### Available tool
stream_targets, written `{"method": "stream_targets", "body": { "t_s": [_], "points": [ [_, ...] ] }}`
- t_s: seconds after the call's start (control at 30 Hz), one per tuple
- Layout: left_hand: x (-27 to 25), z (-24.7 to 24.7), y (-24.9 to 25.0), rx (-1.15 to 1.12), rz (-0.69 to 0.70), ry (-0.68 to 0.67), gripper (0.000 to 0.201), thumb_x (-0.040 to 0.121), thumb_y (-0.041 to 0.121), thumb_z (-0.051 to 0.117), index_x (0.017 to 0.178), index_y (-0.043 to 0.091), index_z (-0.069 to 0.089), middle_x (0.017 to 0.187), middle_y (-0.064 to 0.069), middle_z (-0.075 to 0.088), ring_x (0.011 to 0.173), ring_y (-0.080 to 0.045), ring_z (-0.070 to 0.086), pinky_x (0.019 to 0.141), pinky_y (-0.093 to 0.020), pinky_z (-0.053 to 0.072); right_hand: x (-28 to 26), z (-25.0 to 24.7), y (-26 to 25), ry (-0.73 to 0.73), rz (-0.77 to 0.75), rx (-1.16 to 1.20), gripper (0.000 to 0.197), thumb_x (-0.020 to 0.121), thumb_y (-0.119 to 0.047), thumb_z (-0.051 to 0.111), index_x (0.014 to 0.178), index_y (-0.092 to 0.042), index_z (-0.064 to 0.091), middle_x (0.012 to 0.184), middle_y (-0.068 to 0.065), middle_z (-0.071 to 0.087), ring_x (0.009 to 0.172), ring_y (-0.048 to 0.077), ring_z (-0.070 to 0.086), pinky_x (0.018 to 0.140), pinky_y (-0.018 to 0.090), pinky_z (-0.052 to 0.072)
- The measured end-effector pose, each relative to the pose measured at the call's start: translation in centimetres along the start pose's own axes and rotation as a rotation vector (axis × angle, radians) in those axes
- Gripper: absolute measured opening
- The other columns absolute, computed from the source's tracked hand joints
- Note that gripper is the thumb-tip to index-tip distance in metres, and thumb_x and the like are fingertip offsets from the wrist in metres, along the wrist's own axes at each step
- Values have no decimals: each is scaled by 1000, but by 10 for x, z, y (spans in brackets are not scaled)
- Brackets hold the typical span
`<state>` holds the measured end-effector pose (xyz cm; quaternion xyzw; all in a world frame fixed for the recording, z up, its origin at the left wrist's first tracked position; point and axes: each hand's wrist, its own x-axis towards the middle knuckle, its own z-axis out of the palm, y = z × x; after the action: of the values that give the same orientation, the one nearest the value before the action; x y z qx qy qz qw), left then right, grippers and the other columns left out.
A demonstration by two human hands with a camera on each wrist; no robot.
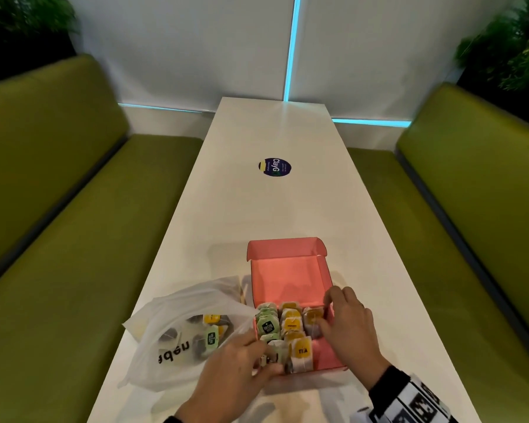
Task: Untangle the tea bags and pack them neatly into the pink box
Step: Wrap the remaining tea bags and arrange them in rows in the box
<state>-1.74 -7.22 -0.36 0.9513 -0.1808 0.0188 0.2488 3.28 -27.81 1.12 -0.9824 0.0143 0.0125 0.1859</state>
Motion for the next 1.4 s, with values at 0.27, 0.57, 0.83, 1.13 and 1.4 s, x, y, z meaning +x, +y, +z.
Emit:
{"method": "stream_targets", "body": {
  "t_s": [0.27, 0.57, 0.83, 1.13, 1.4],
  "points": [
    [-54, -47, -43, 170, -499, 335, 28, 72, 58, 48, 67, 42, 70, 131, -10, 50, 116, -34, 40, 81, -56, 37, -15, 5, -107, -337, -656, 187, 23, 84, -10, 47, 101, -12, 64, 100, 8, 60, 99, 23, 52, 84, 28, 36],
    [-44, -60, -64, 159, -618, 265, 45, 57, -9, 69, 95, 15, 65, 110, -8, 53, 37, -7, 26, 36, -14, 12, 17, 89, -168, -457, -521, -77, 49, 87, -14, 57, 132, -7, 40, 133, 17, 50, 119, 32, 49, 99, 36, 38],
    [-41, -74, -51, 313, -686, 51, 63, 82, 6, 46, 139, 27, 28, 157, 5, -16, 53, -12, 41, 41, -18, 19, 13, 92, -178, -663, -465, -286, 93, 73, -42, 68, 145, -25, 9, 148, 15, 24, 134, 33, 29, 108, 45, 32],
    [-35, -76, -47, 325, -698, -85, 78, 85, 7, 44, 148, 25, 1, 152, 9, -32, 47, -8, 34, 41, -19, 23, -11, 77, -173, -461, -655, -381, 40, 87, -8, 55, 125, -12, 45, 124, 18, 41, 116, 38, 43, 92, 45, 41],
    [-28, -74, -39, 301, -702, -130, 72, 86, 8, 45, 146, 22, 9, 150, 7, -34, 59, -17, 42, 40, -20, 20, -12, 71, -161, -429, -670, -333, 41, 87, -14, 58, 126, -13, 44, 124, 18, 43, 116, 36, 43, 90, 44, 41]
  ]
}}
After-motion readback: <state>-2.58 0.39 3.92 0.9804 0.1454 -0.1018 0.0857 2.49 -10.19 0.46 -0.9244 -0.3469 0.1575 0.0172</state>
